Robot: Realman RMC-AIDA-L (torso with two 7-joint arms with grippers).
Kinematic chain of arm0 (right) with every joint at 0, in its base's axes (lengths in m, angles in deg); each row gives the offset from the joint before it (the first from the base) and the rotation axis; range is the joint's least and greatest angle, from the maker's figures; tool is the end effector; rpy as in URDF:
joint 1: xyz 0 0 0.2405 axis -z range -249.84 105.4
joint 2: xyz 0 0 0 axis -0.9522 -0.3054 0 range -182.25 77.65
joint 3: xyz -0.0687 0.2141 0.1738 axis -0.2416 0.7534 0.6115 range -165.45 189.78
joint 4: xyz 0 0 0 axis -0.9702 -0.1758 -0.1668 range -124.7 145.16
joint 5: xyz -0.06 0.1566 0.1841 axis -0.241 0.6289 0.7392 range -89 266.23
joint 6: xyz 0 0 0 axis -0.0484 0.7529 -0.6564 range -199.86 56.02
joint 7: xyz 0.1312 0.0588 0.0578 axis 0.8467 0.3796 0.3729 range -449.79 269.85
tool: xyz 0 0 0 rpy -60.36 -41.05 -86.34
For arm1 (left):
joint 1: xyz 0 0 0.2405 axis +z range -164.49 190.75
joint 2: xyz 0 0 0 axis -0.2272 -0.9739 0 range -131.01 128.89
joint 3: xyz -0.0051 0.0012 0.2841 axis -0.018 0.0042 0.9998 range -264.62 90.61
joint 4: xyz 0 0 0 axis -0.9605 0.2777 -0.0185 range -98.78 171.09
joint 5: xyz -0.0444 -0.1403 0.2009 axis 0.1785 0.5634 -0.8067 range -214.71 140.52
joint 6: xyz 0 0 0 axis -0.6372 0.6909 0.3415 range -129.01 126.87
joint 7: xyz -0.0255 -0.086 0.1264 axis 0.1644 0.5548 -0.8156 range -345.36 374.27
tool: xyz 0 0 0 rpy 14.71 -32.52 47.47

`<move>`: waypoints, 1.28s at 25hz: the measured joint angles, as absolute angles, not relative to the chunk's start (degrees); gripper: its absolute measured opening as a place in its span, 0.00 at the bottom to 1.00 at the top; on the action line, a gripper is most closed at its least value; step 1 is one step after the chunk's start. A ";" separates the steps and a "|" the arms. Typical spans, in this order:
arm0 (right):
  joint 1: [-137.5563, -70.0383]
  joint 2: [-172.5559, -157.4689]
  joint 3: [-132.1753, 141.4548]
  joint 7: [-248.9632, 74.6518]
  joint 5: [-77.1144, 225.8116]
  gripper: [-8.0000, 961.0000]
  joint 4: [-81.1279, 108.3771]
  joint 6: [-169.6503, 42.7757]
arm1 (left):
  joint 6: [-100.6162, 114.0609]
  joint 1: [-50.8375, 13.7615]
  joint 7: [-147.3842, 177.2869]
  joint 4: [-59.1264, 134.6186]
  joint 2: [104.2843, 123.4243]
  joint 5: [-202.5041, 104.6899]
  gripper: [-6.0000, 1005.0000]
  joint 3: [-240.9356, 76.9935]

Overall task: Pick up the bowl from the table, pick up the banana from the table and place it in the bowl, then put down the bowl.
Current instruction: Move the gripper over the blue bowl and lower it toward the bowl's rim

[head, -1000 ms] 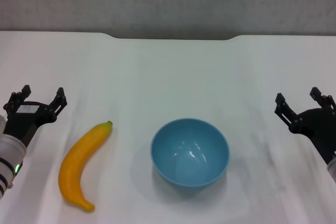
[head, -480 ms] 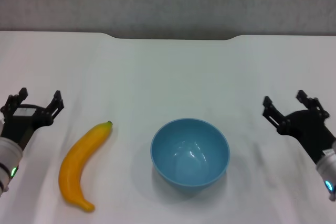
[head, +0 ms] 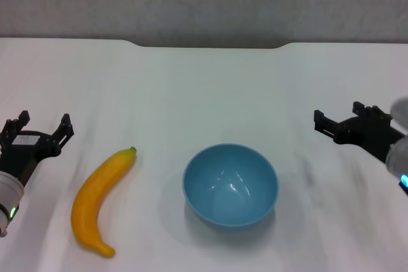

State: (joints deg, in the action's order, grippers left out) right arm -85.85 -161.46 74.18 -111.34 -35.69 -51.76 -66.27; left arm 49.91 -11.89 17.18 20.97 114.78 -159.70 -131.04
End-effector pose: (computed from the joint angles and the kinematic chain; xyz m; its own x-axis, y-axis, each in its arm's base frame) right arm 0.3010 0.4062 -0.0615 0.7204 -0.3735 -0.5844 -0.6896 -0.2954 -0.6612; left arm -0.3990 0.3844 -0.0575 0.7403 0.1602 0.6529 0.6698 -0.0921 -0.7368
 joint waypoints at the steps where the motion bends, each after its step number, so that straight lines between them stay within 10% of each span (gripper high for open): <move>1: -85.84 -162.34 78.71 -113.45 -35.95 0.93 -53.52 -73.26 | 49.91 -11.91 17.18 20.96 114.77 -159.71 0.86 -131.04; 7: -88.69 -166.89 100.09 -119.51 -38.96 0.93 -57.64 -103.82 | 49.79 -12.33 17.18 20.85 114.84 -159.71 0.86 -131.02; 32: -112.57 -167.69 110.79 -118.11 -45.72 0.93 -43.97 -132.18 | 49.20 -13.70 17.18 20.60 115.10 -159.71 0.86 -130.43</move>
